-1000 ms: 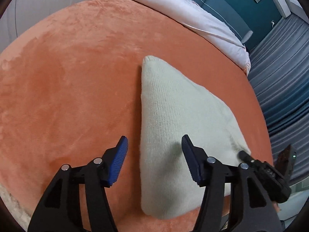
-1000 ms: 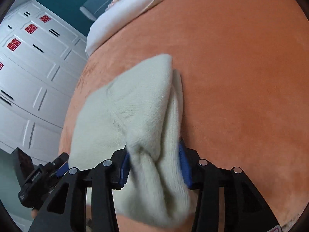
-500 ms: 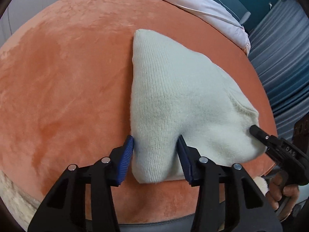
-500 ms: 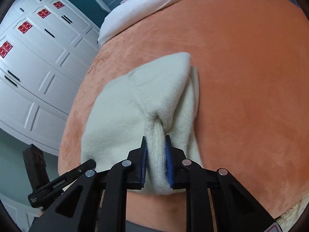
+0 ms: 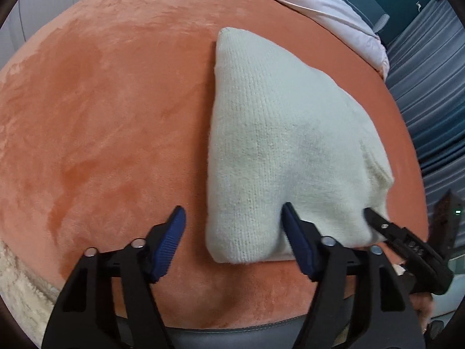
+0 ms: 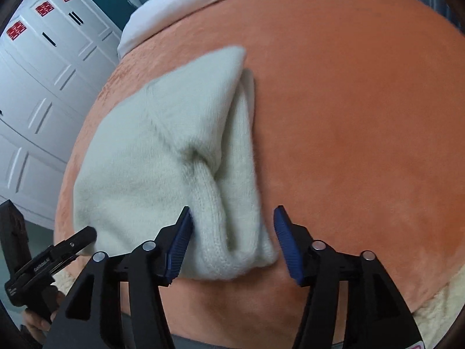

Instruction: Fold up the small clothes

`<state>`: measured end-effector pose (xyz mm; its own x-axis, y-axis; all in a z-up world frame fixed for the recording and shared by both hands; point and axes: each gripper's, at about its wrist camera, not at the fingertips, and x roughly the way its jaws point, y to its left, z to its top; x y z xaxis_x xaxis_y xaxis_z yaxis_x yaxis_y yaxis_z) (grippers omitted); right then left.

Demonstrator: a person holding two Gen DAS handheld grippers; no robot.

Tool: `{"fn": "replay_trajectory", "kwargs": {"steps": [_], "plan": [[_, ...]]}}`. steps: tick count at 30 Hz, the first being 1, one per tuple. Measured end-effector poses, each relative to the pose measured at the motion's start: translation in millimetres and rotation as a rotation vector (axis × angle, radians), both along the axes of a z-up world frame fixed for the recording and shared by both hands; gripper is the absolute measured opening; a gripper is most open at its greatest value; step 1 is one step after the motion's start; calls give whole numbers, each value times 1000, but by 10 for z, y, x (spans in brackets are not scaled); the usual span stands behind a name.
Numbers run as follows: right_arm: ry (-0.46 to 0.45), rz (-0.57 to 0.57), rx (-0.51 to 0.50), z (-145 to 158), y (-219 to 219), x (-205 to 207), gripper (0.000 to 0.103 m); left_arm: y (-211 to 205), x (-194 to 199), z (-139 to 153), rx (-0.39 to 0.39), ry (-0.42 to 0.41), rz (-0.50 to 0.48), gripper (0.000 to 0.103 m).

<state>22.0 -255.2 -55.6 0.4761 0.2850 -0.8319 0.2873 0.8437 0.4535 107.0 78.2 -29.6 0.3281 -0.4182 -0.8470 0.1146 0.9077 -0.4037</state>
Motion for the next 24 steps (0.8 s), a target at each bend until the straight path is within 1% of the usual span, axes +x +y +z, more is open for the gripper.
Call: {"fn": "replay_trajectory", "kwargs": {"steps": [1, 2, 3, 5, 6, 7, 8, 9, 10, 11, 12, 14, 15, 16, 18, 19, 20, 21, 22, 23, 24], "plan": [[3, -26, 36, -52, -15, 37, 46, -6, 35, -5, -18, 11, -12, 43], [-5, -34, 70, -37, -30, 30, 35, 0, 60, 36, -21, 10, -11, 38], [-26, -33, 101, 38, -25, 21, 24, 3, 83, 99, -24, 7, -19, 36], [-88, -9, 108, 246, -15, 0, 22, 9, 89, 280, -2, -47, -28, 36], [-114, 13, 90, 348, 17, -19, 21, 16, 92, 346, 21, -72, -33, 36], [-122, 30, 73, 382, 37, -37, 21, 10, 96, 360, 46, -81, -41, 36], [-110, 39, 53, 337, 45, -62, 21, -12, 93, 330, 72, -80, -50, 37], [-77, 41, 25, 218, 66, -66, 23, -47, 88, 252, 103, -70, -61, 42], [-29, 45, -14, 55, 97, -37, 27, -87, 63, 169, 127, -62, -69, 45], [-17, 42, -40, -43, 128, -17, 33, -125, 14, 139, 152, -74, -76, 47], [-35, 23, -49, -47, 106, -80, 40, -142, -43, 173, 181, -102, -78, 48], [-47, -18, -68, 115, 81, -199, 40, -175, -173, 291, 233, -157, -78, 49], [-64, -35, -108, 241, 87, -259, 40, -189, -231, 367, 251, -175, -75, 51], [-109, -35, -167, 423, 118, -324, 40, -196, -274, 428, 256, -197, -75, 52], [-225, 2, -266, 761, 219, -443, 40, -225, -345, 524, 277, -238, -59, 63], [-254, 28, -318, 853, 290, -449, 38, -251, -359, 538, 289, -247, -50, 64], [-252, 63, -358, 868, 368, -398, 33, -283, -351, 508, 298, -243, -51, 64], [-227, 97, -382, 808, 428, -320, 27, -325, -330, 435, 316, -223, -59, 64], [-170, 122, -404, 641, 473, -225, 25, -350, -299, 368, 341, -202, -59, 64], [-80, 143, -414, 377, 496, -120, 22, -373, -286, 293, 361, -188, -59, 64], [1, 153, -398, 139, 498, -28, 21, -386, -276, 233, 374, -171, -55, 65]]}}
